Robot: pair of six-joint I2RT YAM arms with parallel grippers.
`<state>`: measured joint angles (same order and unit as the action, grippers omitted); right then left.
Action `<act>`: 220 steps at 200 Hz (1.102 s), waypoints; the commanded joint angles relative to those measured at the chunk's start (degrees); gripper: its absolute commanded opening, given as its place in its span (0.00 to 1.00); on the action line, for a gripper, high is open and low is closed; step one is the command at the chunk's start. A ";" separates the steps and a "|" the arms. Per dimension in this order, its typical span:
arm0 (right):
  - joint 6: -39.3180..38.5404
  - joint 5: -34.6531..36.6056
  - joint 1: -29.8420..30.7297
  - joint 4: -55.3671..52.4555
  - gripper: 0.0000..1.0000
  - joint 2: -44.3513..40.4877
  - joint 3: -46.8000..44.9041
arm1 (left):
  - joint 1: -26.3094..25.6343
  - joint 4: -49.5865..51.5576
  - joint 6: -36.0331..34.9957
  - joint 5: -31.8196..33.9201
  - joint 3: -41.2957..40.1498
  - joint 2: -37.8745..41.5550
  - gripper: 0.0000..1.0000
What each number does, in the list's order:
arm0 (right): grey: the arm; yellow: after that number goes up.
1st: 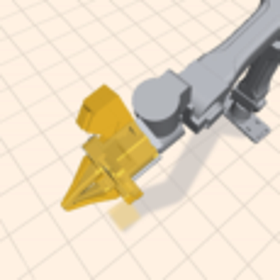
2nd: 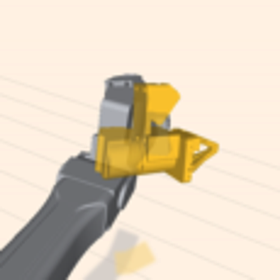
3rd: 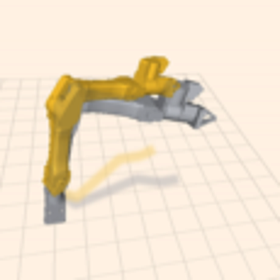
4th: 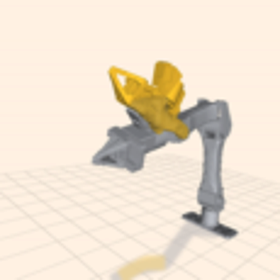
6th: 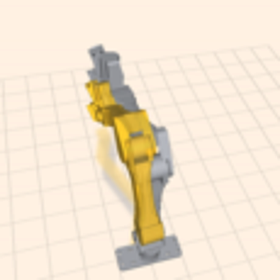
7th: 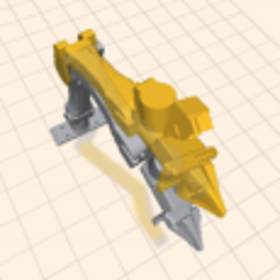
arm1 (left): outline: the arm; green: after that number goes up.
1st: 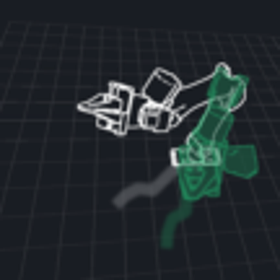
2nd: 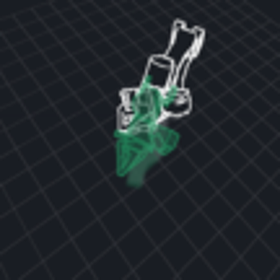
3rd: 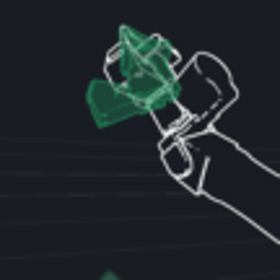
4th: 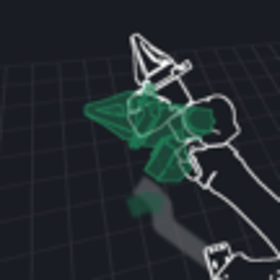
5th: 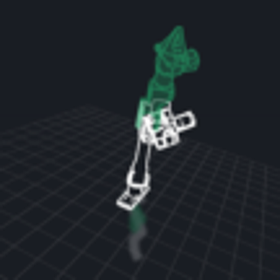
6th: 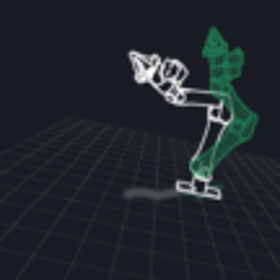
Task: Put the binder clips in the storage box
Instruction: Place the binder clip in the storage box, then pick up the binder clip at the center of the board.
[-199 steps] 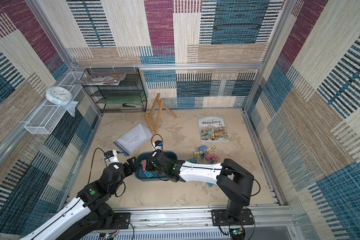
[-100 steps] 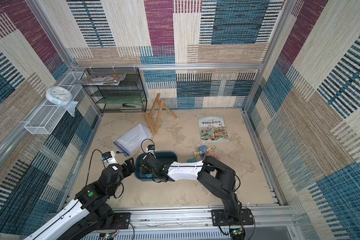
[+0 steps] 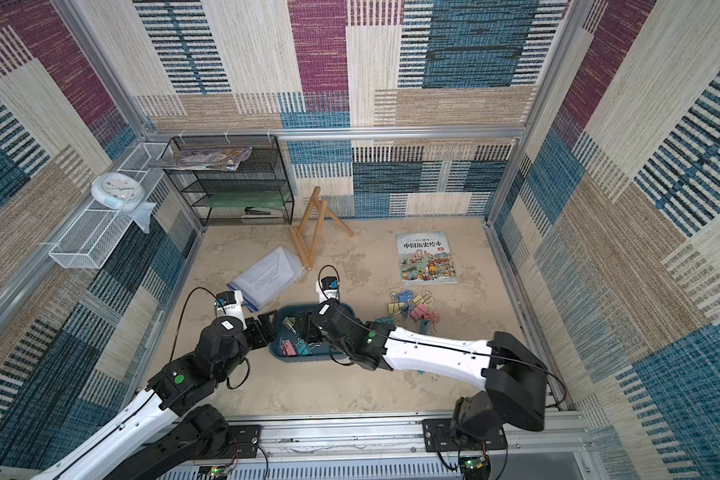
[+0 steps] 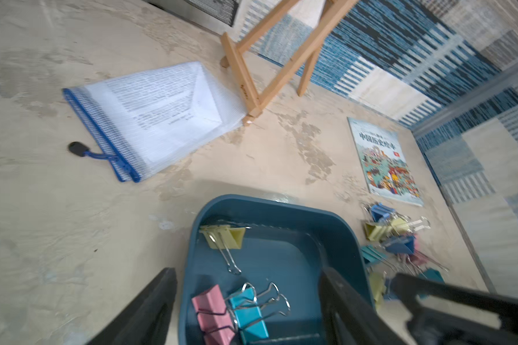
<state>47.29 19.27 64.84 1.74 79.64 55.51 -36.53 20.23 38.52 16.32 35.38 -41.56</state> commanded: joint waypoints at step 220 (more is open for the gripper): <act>-6.60 -12.46 -34.96 -25.29 0.78 -36.92 -18.73 | -14.74 10.91 -23.05 -24.35 53.78 -75.89 0.39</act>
<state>40.14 6.00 29.89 -23.03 42.83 36.40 -52.49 33.87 14.28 -2.39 90.41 -117.08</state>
